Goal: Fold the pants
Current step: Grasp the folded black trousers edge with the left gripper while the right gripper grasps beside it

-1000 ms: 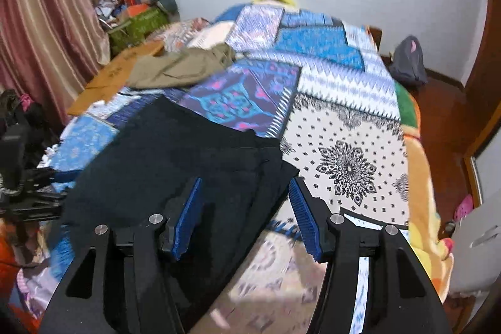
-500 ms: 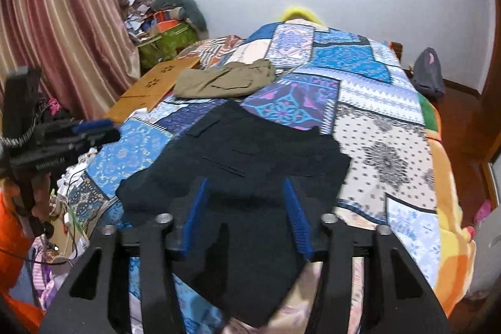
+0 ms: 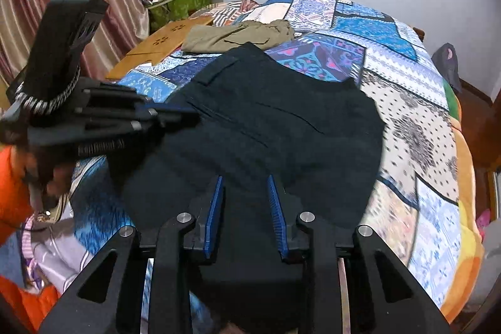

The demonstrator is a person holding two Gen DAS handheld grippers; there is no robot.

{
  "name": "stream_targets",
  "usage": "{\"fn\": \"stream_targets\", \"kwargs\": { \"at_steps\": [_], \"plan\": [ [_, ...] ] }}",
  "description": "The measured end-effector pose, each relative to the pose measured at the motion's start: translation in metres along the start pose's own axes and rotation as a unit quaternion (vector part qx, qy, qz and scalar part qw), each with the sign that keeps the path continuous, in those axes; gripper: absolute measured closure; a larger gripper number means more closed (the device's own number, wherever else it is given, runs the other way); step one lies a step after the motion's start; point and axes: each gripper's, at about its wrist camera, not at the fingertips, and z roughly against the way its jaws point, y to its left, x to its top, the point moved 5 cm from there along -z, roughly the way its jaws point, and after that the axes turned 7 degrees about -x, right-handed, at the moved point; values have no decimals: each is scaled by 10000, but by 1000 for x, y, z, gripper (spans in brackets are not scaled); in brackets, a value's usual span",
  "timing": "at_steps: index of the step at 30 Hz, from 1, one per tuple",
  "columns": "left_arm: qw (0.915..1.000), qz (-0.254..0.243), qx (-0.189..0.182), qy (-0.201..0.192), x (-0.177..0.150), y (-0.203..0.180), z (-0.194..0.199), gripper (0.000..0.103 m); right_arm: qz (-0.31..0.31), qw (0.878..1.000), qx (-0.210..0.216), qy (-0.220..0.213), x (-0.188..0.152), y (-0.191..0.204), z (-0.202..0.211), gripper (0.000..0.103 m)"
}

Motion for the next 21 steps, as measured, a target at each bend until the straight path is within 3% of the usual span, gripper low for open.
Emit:
{"fn": "stream_targets", "kwargs": {
  "at_steps": [4, 6, 9, 11, 13, 16, 18, 21],
  "plan": [
    [9997, -91, 207, 34, -12, 10, 10, 97, -24, 9998, -196, 18, -12, -12, 17, 78],
    [9996, -28, 265, 18, -19, 17, 17, 90, -91, 9996, -249, 34, -17, -18, 24, 78],
    [9979, 51, 648, -13, -23, 30, 30, 90, -173, 9992, -368, 30, -21, -24, 34, 76],
    [9971, 272, 708, -47, -26, 42, 39, 90, -156, 9973, -721, 61, -24, -32, 40, 70],
    [9960, 519, 715, -95, -27, 55, 48, 89, -303, 9966, -760, 59, -26, -41, 46, 68],
    [9947, 705, 712, -222, -22, 66, 59, 68, -675, 9954, -680, 42, -24, -54, 53, 66],
    [9943, 761, 643, -380, -16, 66, 64, 43, -733, 9937, -851, 0, -19, -58, 54, 64],
    [9952, 778, 364, -463, -5, 59, 60, 34, -886, 9932, -751, -30, -14, -57, 50, 46]
  ]
}}
